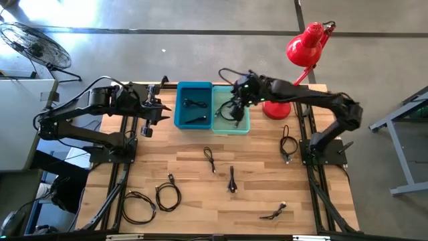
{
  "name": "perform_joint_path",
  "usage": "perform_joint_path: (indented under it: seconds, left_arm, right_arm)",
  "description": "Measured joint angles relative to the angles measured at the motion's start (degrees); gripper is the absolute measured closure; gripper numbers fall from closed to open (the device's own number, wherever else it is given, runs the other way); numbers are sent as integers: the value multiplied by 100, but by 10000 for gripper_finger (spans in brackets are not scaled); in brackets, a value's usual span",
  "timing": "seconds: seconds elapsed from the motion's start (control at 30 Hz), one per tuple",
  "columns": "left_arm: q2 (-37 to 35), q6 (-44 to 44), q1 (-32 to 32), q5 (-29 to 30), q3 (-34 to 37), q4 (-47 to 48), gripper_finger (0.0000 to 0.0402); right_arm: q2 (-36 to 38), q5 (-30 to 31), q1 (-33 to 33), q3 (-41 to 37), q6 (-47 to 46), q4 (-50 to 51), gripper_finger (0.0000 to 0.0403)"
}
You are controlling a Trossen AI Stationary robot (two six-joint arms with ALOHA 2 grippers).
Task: Pick & Place USB Port
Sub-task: Put the black USB cable into the green bin
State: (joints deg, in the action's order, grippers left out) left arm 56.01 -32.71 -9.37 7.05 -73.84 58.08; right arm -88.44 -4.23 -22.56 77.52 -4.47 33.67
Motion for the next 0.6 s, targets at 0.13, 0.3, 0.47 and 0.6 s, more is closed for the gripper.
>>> perform_joint_path:
  seconds: [0.13, 0.3, 0.47, 0.6]
  left_arm:
    - [0, -28, 0, 2, 0, 1, 284]
    - [0, -151, 0, 15, 0, 1, 284]
    - [0, -209, 0, 78, 0, -1, 284]
    - [0, -306, 0, 261, 0, -66, 284]
  right_arm:
    - [732, 292, 233, 317, 23, 1434, 217]
    - [1560, 871, 551, 375, -890, 3346, 221]
    - [2128, 899, 990, 379, -2788, 4851, 222]
    - [2274, 1245, 1339, 373, -3974, 5614, 222]
